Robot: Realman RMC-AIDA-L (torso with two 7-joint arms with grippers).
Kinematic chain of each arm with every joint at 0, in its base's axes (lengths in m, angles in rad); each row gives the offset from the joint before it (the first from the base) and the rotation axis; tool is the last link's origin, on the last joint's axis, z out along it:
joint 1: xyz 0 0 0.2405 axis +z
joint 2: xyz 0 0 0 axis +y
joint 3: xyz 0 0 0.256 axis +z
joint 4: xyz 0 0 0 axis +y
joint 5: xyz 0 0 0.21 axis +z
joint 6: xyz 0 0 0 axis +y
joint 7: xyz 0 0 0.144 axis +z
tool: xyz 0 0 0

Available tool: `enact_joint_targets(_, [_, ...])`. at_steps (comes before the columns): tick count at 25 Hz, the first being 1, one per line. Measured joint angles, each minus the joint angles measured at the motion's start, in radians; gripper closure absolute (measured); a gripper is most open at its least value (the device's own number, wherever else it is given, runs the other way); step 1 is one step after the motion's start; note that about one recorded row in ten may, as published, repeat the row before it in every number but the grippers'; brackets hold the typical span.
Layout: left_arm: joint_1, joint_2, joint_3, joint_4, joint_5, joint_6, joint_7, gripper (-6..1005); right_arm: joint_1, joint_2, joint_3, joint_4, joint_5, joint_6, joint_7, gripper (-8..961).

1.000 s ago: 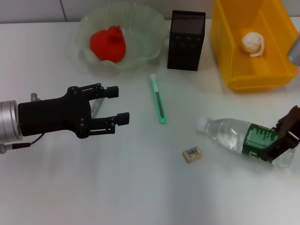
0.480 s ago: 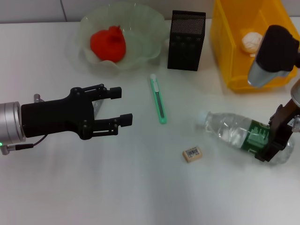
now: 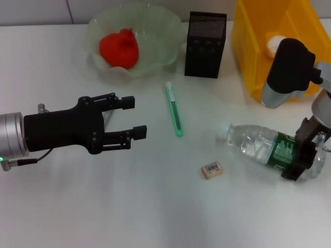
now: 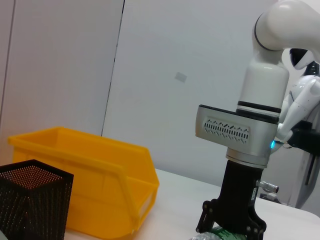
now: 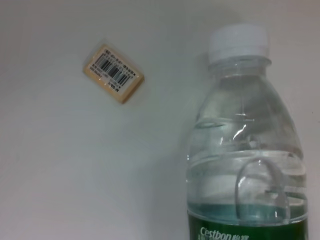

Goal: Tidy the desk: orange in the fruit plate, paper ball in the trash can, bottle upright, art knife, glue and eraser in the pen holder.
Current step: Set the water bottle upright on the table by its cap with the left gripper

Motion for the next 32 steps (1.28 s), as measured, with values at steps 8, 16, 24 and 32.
enact_joint_targets(8, [-0.001, 0.000, -0.005, 0.000, 0.000, 0.000, 0.000, 213, -0.001, 0.000, 0.028, 0.010, 0.001, -0.005, -0.020, 194])
enact_joint_targets(16, [-0.004, 0.000, -0.011, 0.000, 0.000, -0.002, 0.000, 212, -0.003, -0.002, 0.203, -0.007, 0.058, -0.076, -0.126, 194])
enact_joint_targets(24, [-0.006, 0.002, -0.018, 0.002, 0.000, -0.004, 0.000, 212, -0.019, -0.007, 0.411, 0.012, 0.168, -0.118, -0.256, 194])
enact_joint_targets(32, [-0.007, 0.003, -0.031, 0.002, -0.001, -0.006, 0.000, 212, -0.047, -0.013, 0.578, 0.097, 0.271, -0.109, -0.388, 196])
